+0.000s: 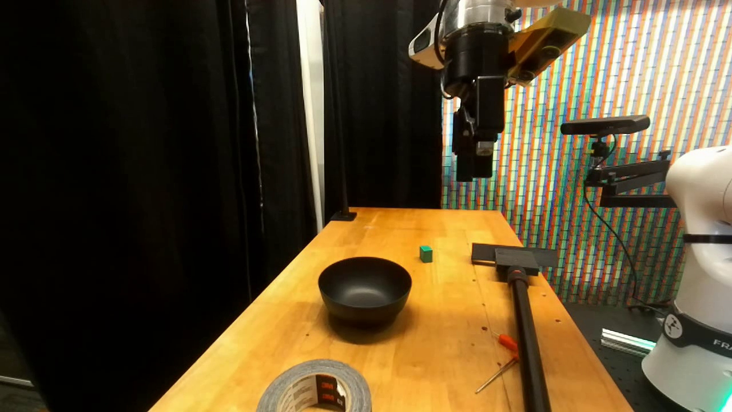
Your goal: Pick up the black bowl from the table and move it to the right.
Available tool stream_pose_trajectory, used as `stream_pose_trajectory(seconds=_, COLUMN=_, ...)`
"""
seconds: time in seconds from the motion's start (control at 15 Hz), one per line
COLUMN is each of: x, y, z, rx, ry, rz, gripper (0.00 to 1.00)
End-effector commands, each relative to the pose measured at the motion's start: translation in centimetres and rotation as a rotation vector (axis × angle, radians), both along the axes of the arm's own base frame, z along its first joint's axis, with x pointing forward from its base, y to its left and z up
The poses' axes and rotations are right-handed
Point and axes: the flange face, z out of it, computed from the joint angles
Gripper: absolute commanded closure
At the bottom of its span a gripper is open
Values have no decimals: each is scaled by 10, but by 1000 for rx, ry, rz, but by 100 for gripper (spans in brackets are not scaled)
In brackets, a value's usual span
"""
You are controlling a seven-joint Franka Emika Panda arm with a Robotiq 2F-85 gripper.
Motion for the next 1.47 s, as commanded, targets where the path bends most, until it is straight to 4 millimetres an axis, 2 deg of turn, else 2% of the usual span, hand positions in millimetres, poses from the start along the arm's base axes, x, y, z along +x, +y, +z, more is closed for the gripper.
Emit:
stream_pose_trajectory(seconds=0.0, x=2, y=-2, z=3, rx=-5, ry=-3, rz=8, gripper=0)
stream_pose_trajectory(seconds=0.13, x=11, y=-8, z=7, rx=-27, ry=-14, rz=39, gripper=0)
stream_pose_trajectory(seconds=0.6, x=61, y=-40, z=24, rx=-91, ry=-98, rz=190, gripper=0)
stream_pose_trajectory(seconds=1.0, x=86, y=-67, z=15, rx=-116, ry=-123, rz=275, gripper=0)
stream_pose_trajectory(seconds=1.4, x=95, y=-96, z=-9, rx=-110, ry=-111, rz=307, gripper=0)
